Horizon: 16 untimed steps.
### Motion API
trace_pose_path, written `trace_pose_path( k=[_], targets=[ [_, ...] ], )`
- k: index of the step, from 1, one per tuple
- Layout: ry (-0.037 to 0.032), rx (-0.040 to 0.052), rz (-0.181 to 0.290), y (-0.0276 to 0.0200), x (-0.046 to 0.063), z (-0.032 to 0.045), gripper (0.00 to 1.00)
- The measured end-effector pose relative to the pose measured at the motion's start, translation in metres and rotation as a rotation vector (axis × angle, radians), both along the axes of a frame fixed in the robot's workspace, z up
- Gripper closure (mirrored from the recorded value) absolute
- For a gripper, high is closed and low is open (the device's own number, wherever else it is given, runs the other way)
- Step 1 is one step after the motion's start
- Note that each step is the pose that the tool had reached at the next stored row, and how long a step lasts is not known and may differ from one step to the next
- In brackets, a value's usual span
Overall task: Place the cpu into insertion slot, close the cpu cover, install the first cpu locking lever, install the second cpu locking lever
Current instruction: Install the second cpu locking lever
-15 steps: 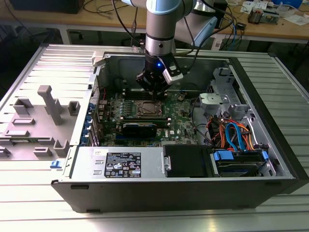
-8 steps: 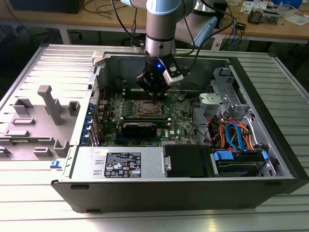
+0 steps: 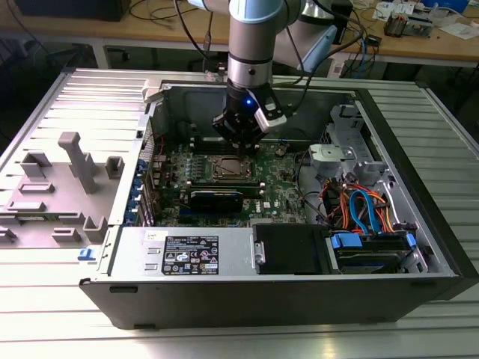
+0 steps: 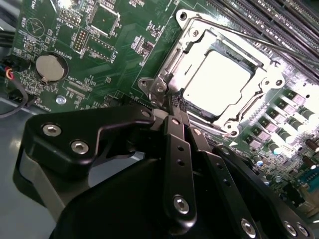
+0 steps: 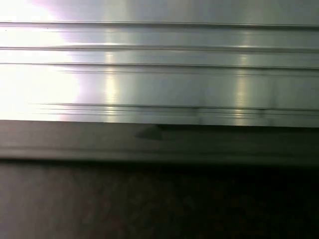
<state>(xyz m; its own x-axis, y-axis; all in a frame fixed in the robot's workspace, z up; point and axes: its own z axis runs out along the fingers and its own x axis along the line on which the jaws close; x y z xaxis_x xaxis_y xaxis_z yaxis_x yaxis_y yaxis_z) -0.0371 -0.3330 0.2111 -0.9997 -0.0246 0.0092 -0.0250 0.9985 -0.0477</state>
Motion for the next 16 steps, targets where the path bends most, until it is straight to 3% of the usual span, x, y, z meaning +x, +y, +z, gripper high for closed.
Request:
trace_pose_path(
  k=[2, 7, 12, 14, 16],
  targets=[
    [0.0001, -0.0002, 0.0, -0.0002, 0.0, 0.0057, 0.89],
    [0.0001, -0.0004, 0.0, -0.0034, 0.0, 0.0058, 0.89],
    [0.0001, -0.0004, 0.0, -0.0164, 0.0, 0.0058, 0.89],
    [0.0001, -0.0003, 0.0, -0.0259, 0.0, 0.0058, 0.89],
    [0.0, -0.0003, 0.0, -0.0299, 0.0, 0.0058, 0.89]
  ],
)
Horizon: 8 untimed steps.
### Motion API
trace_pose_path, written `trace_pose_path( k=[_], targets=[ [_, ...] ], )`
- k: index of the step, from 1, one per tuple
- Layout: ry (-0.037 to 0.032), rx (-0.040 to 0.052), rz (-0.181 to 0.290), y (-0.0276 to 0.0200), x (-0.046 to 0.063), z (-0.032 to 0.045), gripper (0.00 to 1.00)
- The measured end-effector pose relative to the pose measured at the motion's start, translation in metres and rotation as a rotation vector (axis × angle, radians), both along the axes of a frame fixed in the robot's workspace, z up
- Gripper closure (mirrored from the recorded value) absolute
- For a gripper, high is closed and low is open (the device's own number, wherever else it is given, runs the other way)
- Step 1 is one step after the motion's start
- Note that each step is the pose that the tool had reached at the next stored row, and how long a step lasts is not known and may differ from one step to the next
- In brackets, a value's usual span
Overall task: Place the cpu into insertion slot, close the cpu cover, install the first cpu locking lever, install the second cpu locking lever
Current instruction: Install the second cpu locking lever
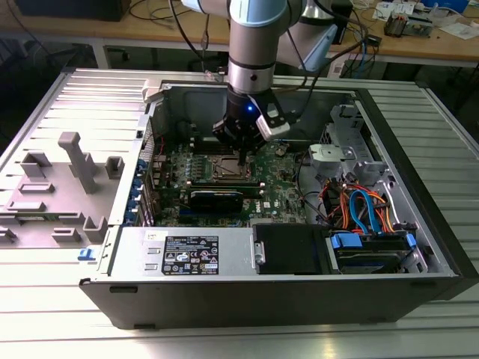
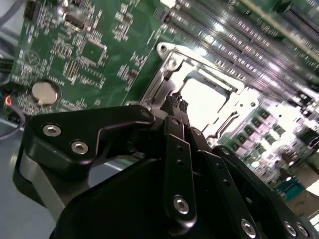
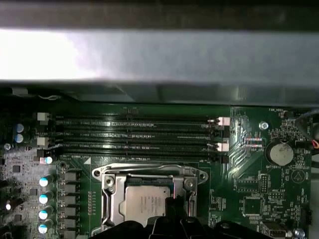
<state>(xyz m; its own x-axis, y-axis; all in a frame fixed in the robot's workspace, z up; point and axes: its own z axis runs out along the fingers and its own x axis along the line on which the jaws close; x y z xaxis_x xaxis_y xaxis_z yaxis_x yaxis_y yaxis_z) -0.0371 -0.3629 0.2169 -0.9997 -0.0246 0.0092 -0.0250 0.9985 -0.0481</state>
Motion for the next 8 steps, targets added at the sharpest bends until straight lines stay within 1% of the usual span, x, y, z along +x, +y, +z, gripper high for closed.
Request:
trace_pose_path(
  k=[1, 3, 5, 7, 8],
  targets=[
    [0.0, -0.0001, 0.0, -0.0023, 0.0, 0.0, 0.89],
    [0.0, 0.0001, 0.0, -0.0047, 0.0, 0.0, 0.89],
    [0.0, 0.0001, 0.0, -0.0056, 0.0, 0.0, 0.89],
    [0.0, 0.0, 0.0, -0.0078, 0.0, 0.0, 0.89],
    [0.0, 0.0001, 0.0, -0.0078, 0.0, 0.0, 0.89]
  ],
)
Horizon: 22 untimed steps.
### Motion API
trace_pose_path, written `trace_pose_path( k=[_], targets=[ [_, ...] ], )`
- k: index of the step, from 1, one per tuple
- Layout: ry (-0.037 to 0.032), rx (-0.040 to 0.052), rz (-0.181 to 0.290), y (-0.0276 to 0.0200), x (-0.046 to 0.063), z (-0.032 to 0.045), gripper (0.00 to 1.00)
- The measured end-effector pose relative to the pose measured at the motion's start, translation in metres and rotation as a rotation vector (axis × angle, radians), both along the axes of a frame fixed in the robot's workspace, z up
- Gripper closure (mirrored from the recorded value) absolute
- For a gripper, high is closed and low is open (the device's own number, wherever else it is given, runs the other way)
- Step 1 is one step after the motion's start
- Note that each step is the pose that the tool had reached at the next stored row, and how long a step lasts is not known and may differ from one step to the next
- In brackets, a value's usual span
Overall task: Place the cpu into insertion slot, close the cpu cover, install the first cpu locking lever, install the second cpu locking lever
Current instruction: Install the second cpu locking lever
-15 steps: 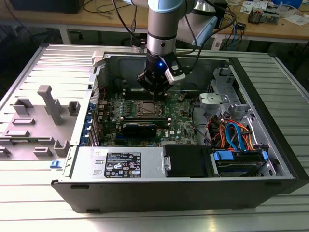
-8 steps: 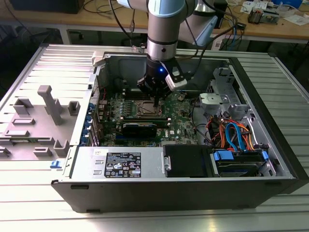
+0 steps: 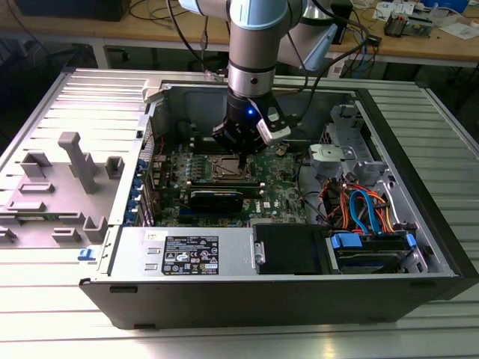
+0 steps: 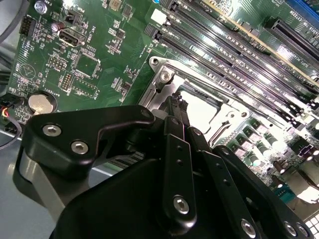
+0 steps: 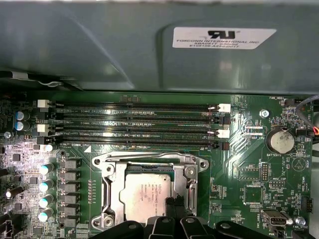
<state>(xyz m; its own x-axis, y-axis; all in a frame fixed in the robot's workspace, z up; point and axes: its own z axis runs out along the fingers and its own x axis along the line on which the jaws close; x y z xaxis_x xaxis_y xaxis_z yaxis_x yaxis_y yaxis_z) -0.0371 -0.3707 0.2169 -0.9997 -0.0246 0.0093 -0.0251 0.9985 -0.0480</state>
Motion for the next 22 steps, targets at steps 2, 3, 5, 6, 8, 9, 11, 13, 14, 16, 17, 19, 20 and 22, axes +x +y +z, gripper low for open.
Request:
trace_pose_path(
  k=[2, 3, 5, 6, 8, 9, 11, 13, 14, 16, 17, 19, 20, 22],
  targets=[
    [0.0, 0.0, 0.0, 0.0, 0.0, 0.0, 0.89],
    [0.0, 0.0, 0.0, -0.0001, 0.0, 0.0, 0.89],
    [0.0, 0.0, 0.0, -0.0001, 0.0, 0.0, 0.89],
    [0.0, 0.0, 0.0, -0.0002, 0.0, 0.0, 0.89],
    [0.0, -0.0001, 0.0, -0.0002, 0.0, 0.0, 0.89],
    [0.0, 0.0, 0.0, -0.0002, 0.0, 0.0, 0.89],
    [0.0003, 0.0, 0.0, -0.0003, 0.002, 0.0, 0.89],
    [0.0022, -0.0002, 0.0, -0.0005, 0.002, 0.0019, 0.89],
    [0.0021, -0.0001, 0.0, -0.0005, 0.002, 0.0106, 0.89],
    [0.0022, -0.0001, 0.0, -0.0009, 0.002, 0.0176, 0.89],
    [0.0021, 0.0001, 0.0, -0.0023, 0.002, 0.0191, 0.89],
    [0.0022, -0.0001, 0.0, -0.0058, 0.002, 0.0192, 0.89],
    [0.0021, -0.0001, 0.0, -0.0087, 0.002, 0.0192, 0.89],
    [0.0025, -0.0001, 0.0, -0.0135, 0.002, 0.0192, 0.89]
  ],
)
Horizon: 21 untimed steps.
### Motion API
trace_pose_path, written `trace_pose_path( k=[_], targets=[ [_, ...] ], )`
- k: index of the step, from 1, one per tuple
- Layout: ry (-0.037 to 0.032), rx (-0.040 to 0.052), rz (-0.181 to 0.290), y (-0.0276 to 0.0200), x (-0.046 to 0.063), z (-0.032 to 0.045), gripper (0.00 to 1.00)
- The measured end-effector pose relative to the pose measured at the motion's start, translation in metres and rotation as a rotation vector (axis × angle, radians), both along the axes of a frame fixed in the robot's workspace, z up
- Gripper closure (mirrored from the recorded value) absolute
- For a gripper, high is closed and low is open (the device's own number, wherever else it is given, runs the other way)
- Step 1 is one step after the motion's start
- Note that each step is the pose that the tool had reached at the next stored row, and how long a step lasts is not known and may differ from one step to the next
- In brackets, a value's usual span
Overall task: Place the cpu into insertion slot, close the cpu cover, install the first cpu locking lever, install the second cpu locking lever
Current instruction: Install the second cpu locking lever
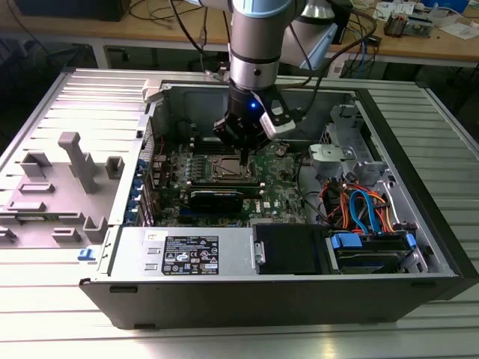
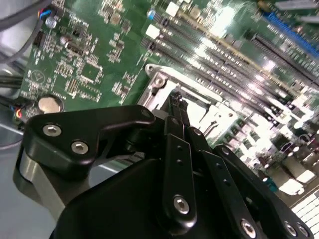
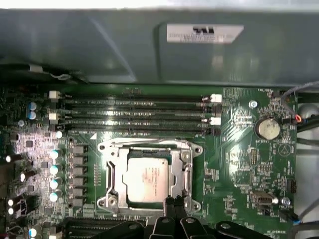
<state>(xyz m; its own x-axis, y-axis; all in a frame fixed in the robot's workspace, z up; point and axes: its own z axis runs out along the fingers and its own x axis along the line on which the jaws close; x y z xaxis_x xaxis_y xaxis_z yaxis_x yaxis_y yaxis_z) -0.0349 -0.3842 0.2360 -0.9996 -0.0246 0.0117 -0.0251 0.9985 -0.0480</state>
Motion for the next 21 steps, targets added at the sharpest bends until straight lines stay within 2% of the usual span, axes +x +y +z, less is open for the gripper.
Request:
trace_pose_path(
  k=[2, 9, 12, 14, 21],
  targets=[
    [0.0003, 0.0, 0.0, -0.0044, 0.0, 0.0002, 0.89],
    [0.0005, 0.0, 0.0, -0.0136, -0.001, 0.0074, 0.89],
    [0.0006, 0.0, 0.002, -0.0182, -0.006, 0.0077, 0.89],
    [0.0005, 0.0008, 0.02, -0.0218, -0.011, 0.0076, 0.89],
    [0.0006, 0.0013, 0.05, -0.024, -0.023, 0.0077, 0.89]
  ],
)
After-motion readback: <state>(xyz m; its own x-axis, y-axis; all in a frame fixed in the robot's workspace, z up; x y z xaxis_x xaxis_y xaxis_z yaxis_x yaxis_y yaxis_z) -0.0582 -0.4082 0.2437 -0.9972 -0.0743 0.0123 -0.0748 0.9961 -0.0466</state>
